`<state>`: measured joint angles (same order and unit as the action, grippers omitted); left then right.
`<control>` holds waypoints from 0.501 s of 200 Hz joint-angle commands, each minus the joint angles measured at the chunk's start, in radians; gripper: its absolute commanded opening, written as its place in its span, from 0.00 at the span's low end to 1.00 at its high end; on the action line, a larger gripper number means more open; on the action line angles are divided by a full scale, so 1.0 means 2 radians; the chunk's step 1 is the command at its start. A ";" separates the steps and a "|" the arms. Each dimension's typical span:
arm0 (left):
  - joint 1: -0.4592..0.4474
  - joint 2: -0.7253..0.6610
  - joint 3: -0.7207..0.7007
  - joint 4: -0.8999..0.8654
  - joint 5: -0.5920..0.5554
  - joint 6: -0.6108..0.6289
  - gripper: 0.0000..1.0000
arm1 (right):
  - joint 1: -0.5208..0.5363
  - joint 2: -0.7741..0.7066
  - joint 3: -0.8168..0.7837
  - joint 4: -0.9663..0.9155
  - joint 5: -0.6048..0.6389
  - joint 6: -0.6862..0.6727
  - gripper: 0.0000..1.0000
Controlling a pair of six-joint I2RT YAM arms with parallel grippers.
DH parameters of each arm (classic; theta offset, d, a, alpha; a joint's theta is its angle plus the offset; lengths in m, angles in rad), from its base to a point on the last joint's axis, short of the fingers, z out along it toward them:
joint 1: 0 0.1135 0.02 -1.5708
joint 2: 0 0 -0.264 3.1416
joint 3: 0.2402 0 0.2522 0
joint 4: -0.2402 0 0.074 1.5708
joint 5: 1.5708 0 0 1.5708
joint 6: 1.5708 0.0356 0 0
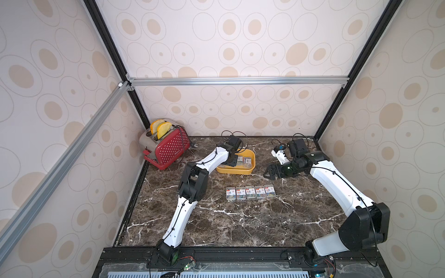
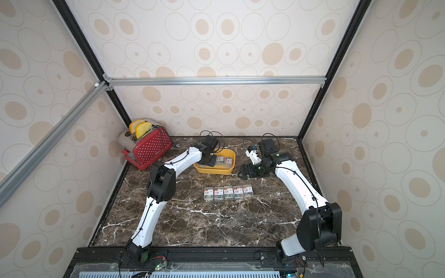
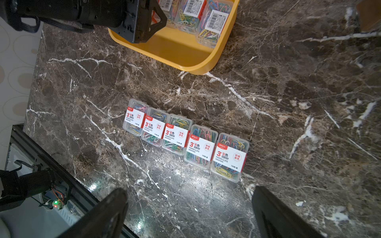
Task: Take the paper clips out of the storage box
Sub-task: Pick up the boxed paper clips from the storage box.
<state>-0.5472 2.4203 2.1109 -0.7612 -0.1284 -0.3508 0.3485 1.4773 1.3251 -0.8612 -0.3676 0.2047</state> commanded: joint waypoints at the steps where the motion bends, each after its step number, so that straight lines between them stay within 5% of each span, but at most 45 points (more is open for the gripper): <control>1: -0.008 -0.013 -0.022 -0.006 0.016 0.002 0.48 | 0.001 -0.005 0.002 -0.010 -0.004 -0.004 1.00; 53: -0.008 -0.039 -0.008 -0.019 0.025 -0.006 0.77 | 0.001 -0.001 0.008 -0.011 -0.003 -0.007 1.00; 100: -0.009 -0.035 -0.022 -0.024 0.016 -0.010 0.83 | 0.001 0.003 0.007 -0.007 -0.009 -0.007 1.00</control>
<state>-0.5632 2.3657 2.0537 -0.7654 -0.0803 -0.3592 0.3485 1.4773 1.3251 -0.8612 -0.3683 0.2012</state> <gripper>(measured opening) 0.832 0.994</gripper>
